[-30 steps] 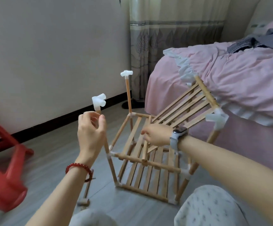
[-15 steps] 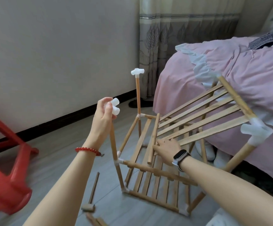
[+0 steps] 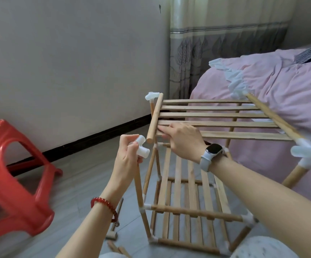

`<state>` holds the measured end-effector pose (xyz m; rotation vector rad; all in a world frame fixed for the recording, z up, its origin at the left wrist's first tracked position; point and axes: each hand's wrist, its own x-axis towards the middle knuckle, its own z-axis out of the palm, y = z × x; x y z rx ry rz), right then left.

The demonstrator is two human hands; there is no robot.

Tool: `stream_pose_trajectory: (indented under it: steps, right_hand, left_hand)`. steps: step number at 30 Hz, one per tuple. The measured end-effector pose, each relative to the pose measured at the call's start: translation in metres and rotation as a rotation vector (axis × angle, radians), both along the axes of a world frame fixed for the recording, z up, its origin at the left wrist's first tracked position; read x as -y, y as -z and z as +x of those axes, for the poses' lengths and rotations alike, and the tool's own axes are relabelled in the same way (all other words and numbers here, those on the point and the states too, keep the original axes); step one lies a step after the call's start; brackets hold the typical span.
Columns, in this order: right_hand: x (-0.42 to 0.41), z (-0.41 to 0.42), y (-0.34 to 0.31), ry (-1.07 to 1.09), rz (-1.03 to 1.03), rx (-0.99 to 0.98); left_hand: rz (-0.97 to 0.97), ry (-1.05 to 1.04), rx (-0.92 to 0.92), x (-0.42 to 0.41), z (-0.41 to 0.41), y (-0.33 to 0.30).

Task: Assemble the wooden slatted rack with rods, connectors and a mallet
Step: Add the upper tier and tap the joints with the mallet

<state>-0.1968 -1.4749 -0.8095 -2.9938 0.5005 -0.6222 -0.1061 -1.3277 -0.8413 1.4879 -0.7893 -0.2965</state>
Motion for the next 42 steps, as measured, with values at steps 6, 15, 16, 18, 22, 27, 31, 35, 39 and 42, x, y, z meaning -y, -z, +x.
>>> stream_pose_trajectory:
  steps: [6,15,16,18,22,27,31,35,39,42]
  right_hand:
    - [-0.001,0.0,-0.004,0.016,0.026,-0.012]
    - [0.001,0.018,0.004,0.04,0.053,-0.022]
    - [0.002,0.018,0.003,0.039,0.048,-0.01]
    - [0.004,0.019,0.002,0.03,0.05,0.003]
    - [0.004,0.02,0.002,0.029,0.051,0.008]
    - [0.002,0.021,0.002,0.027,0.043,0.003]
    - [0.004,0.018,0.002,0.03,0.036,-0.008]
    - [-0.001,0.019,0.003,0.013,0.037,-0.012]
    - [-0.004,0.014,0.004,-0.022,0.019,0.004]
    - [-0.003,0.013,0.001,-0.042,0.044,-0.004]
  left_hand:
    - [0.017,0.01,0.011,-0.003,-0.009,-0.003]
    - [-0.037,0.053,0.092,0.001,-0.023,0.007]
    - [-0.046,0.043,0.107,0.001,-0.022,0.01]
    - [-0.053,0.03,0.128,0.001,-0.022,0.013]
    - [-0.05,-0.023,0.154,0.002,-0.026,0.016]
    - [-0.051,-0.082,0.165,0.001,-0.03,0.015]
    - [-0.027,-0.076,0.156,0.003,-0.033,0.013]
    - [-0.003,-0.077,0.131,0.002,-0.032,0.015]
    - [0.05,-0.052,0.099,0.005,-0.028,0.013]
    - [0.081,-0.051,0.092,0.009,-0.027,0.009]
